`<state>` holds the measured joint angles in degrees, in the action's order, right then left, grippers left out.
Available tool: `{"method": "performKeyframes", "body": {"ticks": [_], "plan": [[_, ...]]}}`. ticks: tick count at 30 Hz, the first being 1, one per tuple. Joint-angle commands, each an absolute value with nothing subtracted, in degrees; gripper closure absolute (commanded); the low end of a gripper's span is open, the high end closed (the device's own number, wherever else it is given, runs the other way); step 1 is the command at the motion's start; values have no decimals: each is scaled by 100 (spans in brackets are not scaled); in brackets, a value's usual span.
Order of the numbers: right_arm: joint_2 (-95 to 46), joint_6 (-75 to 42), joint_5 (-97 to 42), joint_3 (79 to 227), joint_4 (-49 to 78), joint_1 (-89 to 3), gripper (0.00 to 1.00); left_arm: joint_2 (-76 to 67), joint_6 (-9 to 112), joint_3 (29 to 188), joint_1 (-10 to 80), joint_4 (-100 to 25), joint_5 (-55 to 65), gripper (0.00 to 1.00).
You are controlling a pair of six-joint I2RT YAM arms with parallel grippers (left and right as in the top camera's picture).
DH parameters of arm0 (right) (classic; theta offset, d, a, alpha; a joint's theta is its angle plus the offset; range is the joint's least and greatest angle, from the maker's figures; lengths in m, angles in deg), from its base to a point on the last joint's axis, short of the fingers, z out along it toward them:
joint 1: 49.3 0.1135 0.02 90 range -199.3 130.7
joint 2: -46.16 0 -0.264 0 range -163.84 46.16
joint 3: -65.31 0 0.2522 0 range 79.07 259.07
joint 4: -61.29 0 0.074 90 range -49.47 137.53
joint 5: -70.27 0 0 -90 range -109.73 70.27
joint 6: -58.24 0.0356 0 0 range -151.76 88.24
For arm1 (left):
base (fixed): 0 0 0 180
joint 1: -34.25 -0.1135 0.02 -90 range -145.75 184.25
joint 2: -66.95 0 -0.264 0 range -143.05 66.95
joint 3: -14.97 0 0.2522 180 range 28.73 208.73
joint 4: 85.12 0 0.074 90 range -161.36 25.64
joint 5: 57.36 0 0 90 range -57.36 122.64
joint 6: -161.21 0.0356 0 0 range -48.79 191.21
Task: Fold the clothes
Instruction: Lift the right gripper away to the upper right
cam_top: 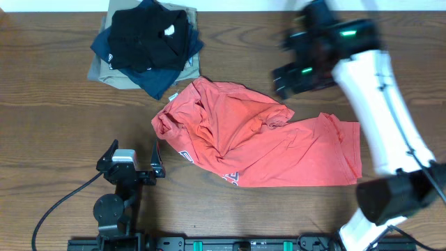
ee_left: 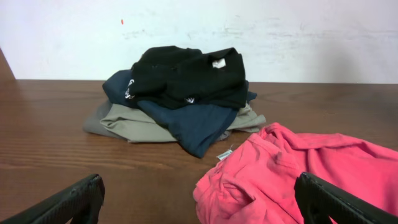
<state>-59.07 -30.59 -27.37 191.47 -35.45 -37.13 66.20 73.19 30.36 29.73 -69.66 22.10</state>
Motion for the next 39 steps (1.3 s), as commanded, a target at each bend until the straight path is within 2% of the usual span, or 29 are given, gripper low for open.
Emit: {"method": "performKeyframes", "body": {"ticks": [1, 4, 11, 18, 26, 32, 39], "plan": [[-5831, -2753, -2581, 19166, -3637, -4378, 1, 6631, 7397, 2896, 2938, -6846, 2168, 2], [-5881, -2747, -2581, 19110, -3716, -4889, 1, 6631, 7397, 2896, 2938, -6846, 2168, 2], [-5890, -1936, -2977, 18454, -3403, -5709, 1, 6631, 7400, 2896, 2938, -6846, 2170, 2], [-5892, -1901, -2988, 17719, -2925, -5814, 1, 6631, 7397, 2896, 2938, -6846, 2168, 2], [-5896, -849, -2339, 17138, -1934, -6146, 1, 6631, 7397, 2896, 2938, -6846, 2168, 2], [-5896, -653, -2466, 17125, -1954, -6555, 1, 6631, 7397, 2896, 2938, -6846, 2170, 2], [-5896, -439, -2575, 17123, -1893, -6592, 1, 6631, 7397, 2896, 2938, -6846, 2168, 2]]}}
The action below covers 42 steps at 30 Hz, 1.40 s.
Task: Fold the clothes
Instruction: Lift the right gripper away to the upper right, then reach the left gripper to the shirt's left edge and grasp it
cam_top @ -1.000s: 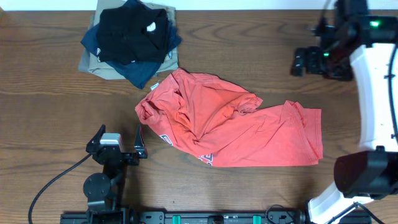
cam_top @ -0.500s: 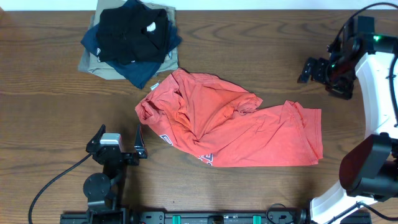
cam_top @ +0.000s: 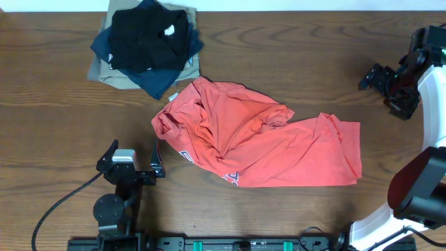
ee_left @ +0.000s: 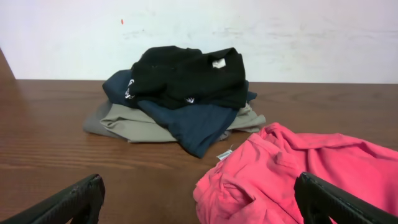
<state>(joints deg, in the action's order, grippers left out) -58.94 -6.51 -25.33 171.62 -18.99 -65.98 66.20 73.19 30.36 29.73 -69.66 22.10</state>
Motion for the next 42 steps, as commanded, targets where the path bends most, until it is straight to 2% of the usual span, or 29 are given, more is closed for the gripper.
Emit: {"method": "performKeyframes", "body": {"ticks": [1, 9, 14, 18, 22, 26, 31, 34, 42], "plan": [[-5896, -439, -2575, 17123, -1893, -6594, 1, 6631, 7397, 2896, 2938, -6846, 2170, 2], [-5896, -439, -2575, 17123, -1893, -6594, 1, 6631, 7244, 2896, 2938, -6848, 2022, 2], [-5896, -439, -2575, 17123, -1893, -6594, 1, 6629, 5717, 2900, 2938, -7028, 1086, 2], [-5896, -441, -2575, 17123, -1893, -6592, 1, 6629, 4906, 2900, 2938, -7176, 907, 2], [-5896, -439, -2575, 17123, -1893, -6594, 1, 6629, 4495, 2987, 2938, -7898, -147, 2], [-5896, -439, -2575, 17123, -1893, -6594, 1, 6598, 3780, 3322, 2945, -8228, -144, 2], [-5896, -439, -2575, 17123, -1893, -6594, 1, 5997, 3802, 4253, 2969, -7919, -173, 2], [-5896, -441, -2575, 17123, -1893, -6594, 1, 5112, 4263, 5110, 3043, -7467, -446, 2], [-5896, -439, -2575, 17123, -1893, -6594, 1, 1938, 5948, 7851, 3627, -4958, -330, 2]]}}
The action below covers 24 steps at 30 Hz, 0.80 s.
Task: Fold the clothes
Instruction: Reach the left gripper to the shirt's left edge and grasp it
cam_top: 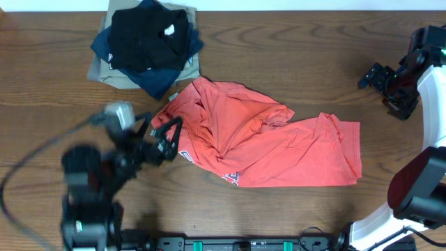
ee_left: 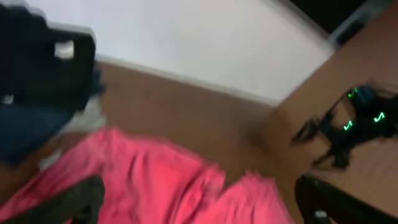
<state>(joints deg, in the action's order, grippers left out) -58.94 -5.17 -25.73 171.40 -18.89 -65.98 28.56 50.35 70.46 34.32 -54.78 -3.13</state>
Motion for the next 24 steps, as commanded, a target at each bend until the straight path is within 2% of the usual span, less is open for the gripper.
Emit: {"method": "performKeyframes", "body": {"ticks": [1, 5, 8, 18, 24], "plan": [[-5896, -439, -2575, 17123, -1893, -6594, 1, 1508, 6136, 8218, 3723, -4545, -249, 2], [-5896, -439, -2575, 17123, -1893, -6594, 1, -112, 6694, 9486, 4202, -3122, 315, 2], [-5896, -439, -2575, 17123, -1893, -6594, 1, -1126, 6757, 10082, 4532, -2654, 927, 2], [-5896, -439, -2575, 17123, -1893, -6594, 1, -2934, 6753, 10172, 4663, -3996, 1250, 2], [-5896, -441, -2575, 17123, -1893, -6594, 1, -3655, 6595, 10165, 4693, -4016, 863, 2]]}}
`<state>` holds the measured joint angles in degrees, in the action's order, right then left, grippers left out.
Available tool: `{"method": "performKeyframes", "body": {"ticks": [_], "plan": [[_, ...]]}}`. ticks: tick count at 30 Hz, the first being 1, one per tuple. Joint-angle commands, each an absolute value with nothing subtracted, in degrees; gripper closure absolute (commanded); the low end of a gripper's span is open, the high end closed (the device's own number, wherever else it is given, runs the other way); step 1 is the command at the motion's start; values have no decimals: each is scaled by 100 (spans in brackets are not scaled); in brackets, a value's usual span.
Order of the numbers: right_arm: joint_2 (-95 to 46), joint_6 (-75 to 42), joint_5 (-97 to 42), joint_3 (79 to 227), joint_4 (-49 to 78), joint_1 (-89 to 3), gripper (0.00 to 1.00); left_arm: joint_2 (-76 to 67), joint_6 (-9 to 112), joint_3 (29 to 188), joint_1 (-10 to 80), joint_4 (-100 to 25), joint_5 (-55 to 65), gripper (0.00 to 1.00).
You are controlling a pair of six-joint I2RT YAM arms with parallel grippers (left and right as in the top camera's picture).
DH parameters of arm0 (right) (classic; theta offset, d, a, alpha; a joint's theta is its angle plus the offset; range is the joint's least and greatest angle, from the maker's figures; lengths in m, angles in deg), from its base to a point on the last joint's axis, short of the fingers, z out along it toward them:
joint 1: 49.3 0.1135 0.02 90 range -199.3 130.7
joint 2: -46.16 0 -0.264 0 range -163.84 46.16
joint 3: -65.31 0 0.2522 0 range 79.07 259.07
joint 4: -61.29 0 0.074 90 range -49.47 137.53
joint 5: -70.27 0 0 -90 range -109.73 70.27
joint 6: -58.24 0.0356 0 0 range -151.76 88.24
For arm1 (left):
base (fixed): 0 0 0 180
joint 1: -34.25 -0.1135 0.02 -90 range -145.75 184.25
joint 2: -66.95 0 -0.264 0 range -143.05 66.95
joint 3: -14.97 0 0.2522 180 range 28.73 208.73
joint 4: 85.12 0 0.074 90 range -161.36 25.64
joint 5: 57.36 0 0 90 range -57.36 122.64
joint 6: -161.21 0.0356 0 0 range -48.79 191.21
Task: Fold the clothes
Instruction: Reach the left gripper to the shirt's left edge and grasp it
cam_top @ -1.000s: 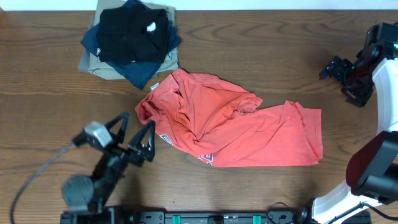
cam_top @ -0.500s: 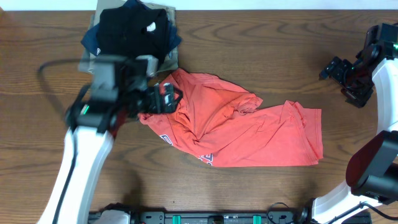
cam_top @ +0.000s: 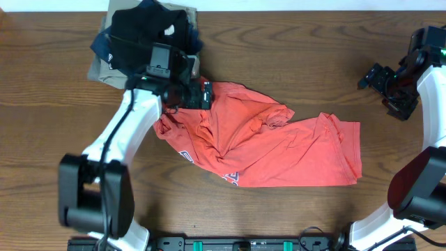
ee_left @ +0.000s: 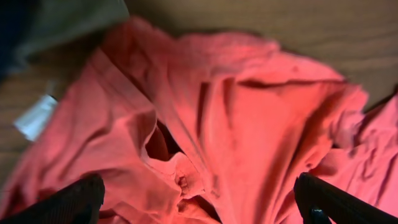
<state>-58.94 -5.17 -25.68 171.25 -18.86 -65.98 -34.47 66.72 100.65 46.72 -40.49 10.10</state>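
Note:
A crumpled red shirt [cam_top: 265, 143] lies across the middle of the table, its bunched collar end at the left. My left gripper [cam_top: 189, 95] hovers open over that upper left part. In the left wrist view the red shirt [ee_left: 236, 118] fills the frame, with the collar opening and a white tag [ee_left: 36, 116] showing, and both black fingertips [ee_left: 68, 202] spread wide at the bottom corners with nothing between them. My right gripper [cam_top: 390, 84] is far off at the table's right edge; its jaws are too small to read.
A stack of folded clothes [cam_top: 143, 45], black on navy on khaki, sits at the back left, close behind the left gripper. The brown wooden table [cam_top: 56, 139] shows bare at the left and the front.
My left arm has moved from the shirt's left edge to above its upper left part, near the folded stack. The wrist camera now looks down on the collar. The right arm has stayed put.
At first my left gripper rested open at the front left while the right arm was over the shirt's upper right. The right arm then stood at the right edge. Later the left arm was by the shirt's left side, and now it is over the collar area.

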Motion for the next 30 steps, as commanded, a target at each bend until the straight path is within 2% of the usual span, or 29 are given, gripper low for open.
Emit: {"method": "performKeyframes", "body": {"ticks": [1, 7, 11, 16, 23, 26, 30], "plan": [[-5896, -439, -2575, 17123, -1893, -6594, 1, -3769, 6355, 10161, 4693, -4016, 863, 2], [-5896, -439, -2575, 17123, -1893, -6594, 1, -4094, 5087, 10161, 4698, -4020, 868, 2], [-5896, -441, -2575, 17123, -1893, -6594, 1, -4110, 5065, 10161, 4698, -4070, 986, 2], [-5896, -439, -2575, 17123, -1893, -6594, 1, -4140, 4471, 10113, 4770, -4044, 1593, 1], [-5896, -439, -2575, 17123, -1893, -6594, 1, -4142, 4445, 10106, 4962, -4195, 1901, 1], [-5896, -439, -2575, 17123, -1893, -6594, 1, -4142, 4429, 10106, 4989, -4298, 1939, 10], [-5896, -439, -2575, 17123, -1893, -6594, 1, -4214, 4222, 10106, 4986, -4326, 2078, 12]]}}
